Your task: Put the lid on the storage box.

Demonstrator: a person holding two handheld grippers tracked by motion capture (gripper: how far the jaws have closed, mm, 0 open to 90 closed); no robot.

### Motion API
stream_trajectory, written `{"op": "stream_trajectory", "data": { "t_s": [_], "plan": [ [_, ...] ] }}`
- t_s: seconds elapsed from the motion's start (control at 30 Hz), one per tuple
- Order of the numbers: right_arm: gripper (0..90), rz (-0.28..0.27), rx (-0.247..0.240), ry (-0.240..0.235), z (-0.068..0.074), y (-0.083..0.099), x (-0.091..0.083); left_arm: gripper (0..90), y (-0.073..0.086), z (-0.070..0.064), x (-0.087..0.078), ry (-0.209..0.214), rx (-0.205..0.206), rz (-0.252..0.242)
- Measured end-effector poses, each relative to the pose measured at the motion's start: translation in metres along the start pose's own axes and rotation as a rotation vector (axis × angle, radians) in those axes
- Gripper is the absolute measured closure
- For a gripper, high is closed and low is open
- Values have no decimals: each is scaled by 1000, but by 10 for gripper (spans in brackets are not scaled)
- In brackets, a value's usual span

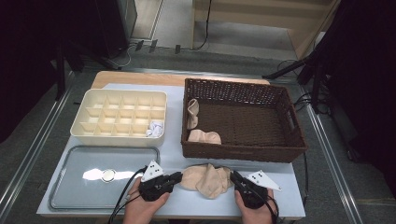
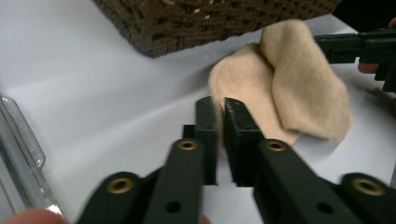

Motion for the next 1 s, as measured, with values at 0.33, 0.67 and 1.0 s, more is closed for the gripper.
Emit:
{"op": "stream_trajectory", "data": {
  "t_s": [0.33, 0.67, 1.0],
  "plan": [
    [567, -79, 27, -114, 27, 2, -16, 724, -2, 4, -14, 31, -9, -48],
    [693, 37, -34, -38, 45, 14, 10, 724, 1, 8, -16, 25, -12, -47],
    [832, -18, -75, -78, 51, 7, 0, 724, 0, 7, -18, 40, -13, -62]
  ]
}}
Point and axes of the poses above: each handheld gripper's, and its own axes: x roughly forward along the jaws, y roughly out of its underside, z roughly to its left, the point moved 3 cm from there along x, roughly forward along the jaws, and after that the axes turned 15 degrees about -y, right-handed, at the moved point
